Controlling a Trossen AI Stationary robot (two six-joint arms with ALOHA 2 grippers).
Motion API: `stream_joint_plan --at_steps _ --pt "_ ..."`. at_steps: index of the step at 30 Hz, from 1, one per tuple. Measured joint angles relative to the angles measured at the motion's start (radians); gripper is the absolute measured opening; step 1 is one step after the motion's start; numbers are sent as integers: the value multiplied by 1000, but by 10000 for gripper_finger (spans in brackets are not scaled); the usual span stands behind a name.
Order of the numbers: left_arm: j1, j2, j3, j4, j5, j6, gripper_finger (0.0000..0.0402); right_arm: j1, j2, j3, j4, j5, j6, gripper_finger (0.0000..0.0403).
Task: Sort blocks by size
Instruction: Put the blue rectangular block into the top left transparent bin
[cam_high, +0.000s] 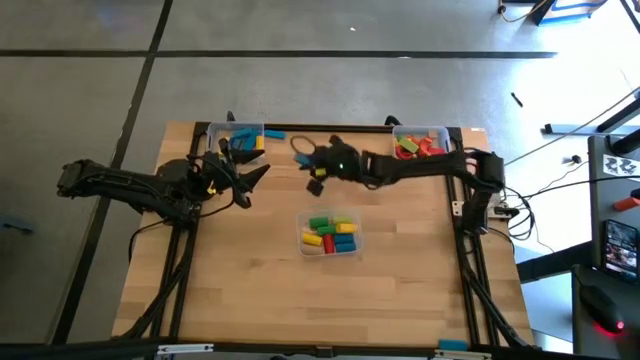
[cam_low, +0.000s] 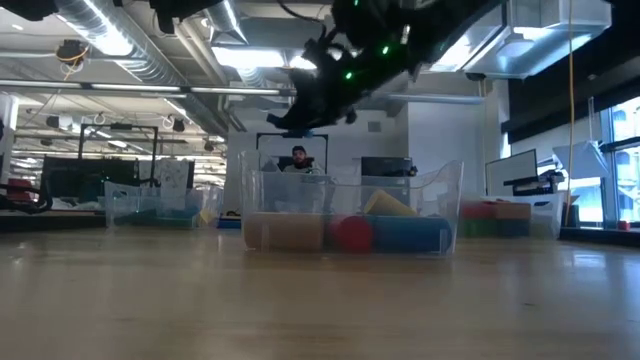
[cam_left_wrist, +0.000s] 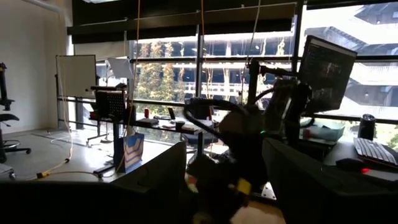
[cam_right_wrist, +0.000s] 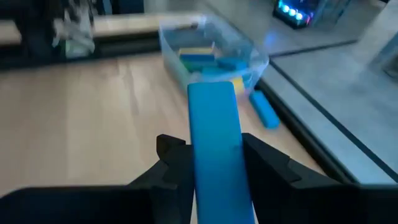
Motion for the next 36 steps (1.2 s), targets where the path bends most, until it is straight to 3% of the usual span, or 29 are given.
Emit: stream_joint_plan --at_steps 7,16,31,36 --pt "0 0 0 3 0 0 210 -86 126 26 307 -75 31 115" --pt "1 0 0 2 0 1 210 -112 332 368 208 -173 27 115" --pt "-1 0 0 0 0 -1 210 -118 791 1035 156 -108 60 123" --pt "-1 0 0 -1 0 14 210 -120 860 1063 255 -55 57 136"
